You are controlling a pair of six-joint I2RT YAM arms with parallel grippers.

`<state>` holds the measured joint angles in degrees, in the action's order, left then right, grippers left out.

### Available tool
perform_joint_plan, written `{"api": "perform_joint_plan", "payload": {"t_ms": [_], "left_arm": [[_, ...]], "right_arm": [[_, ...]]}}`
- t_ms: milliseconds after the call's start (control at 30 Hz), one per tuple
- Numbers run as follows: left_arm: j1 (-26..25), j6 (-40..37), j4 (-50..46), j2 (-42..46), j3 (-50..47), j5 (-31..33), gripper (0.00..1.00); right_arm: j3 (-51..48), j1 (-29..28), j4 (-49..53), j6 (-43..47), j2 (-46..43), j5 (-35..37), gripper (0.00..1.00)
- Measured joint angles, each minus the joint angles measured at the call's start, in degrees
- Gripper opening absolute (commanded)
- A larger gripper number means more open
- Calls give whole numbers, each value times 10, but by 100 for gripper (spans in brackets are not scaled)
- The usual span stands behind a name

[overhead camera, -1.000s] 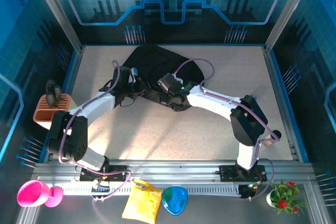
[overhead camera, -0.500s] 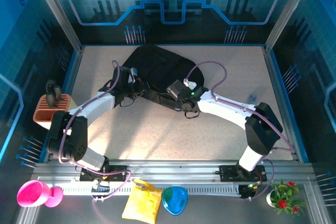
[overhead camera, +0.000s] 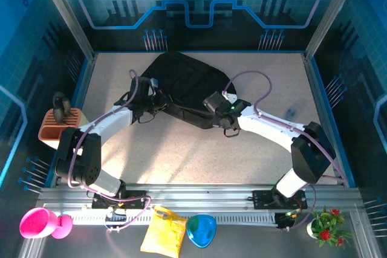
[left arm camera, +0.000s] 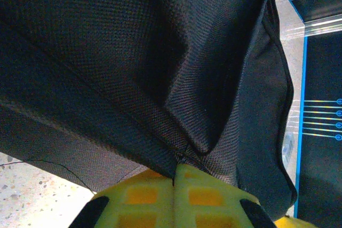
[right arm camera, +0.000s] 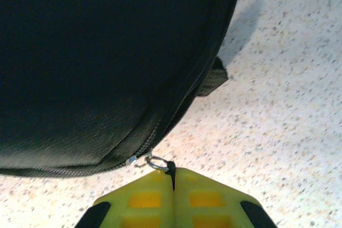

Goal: Pack the student bag
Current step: Zip the student bag at the top-center of the table.

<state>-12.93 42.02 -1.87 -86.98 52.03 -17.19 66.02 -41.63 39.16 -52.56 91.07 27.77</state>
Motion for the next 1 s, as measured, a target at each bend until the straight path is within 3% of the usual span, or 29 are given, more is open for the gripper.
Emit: {"api": "perform_joint_plan", "payload": {"t_ms": [467, 700, 1000], "left_arm": [[6, -10, 0, -26, 3, -10, 0], [29, -35, -15, -104, 81, -10, 1], [49, -63, -37, -154, 150, 69, 47]], "right_arm": [[13, 129, -41, 168, 28, -89, 0], [30, 117, -54, 235, 38, -137, 0], [32, 49, -106, 255, 35, -235, 0]]}}
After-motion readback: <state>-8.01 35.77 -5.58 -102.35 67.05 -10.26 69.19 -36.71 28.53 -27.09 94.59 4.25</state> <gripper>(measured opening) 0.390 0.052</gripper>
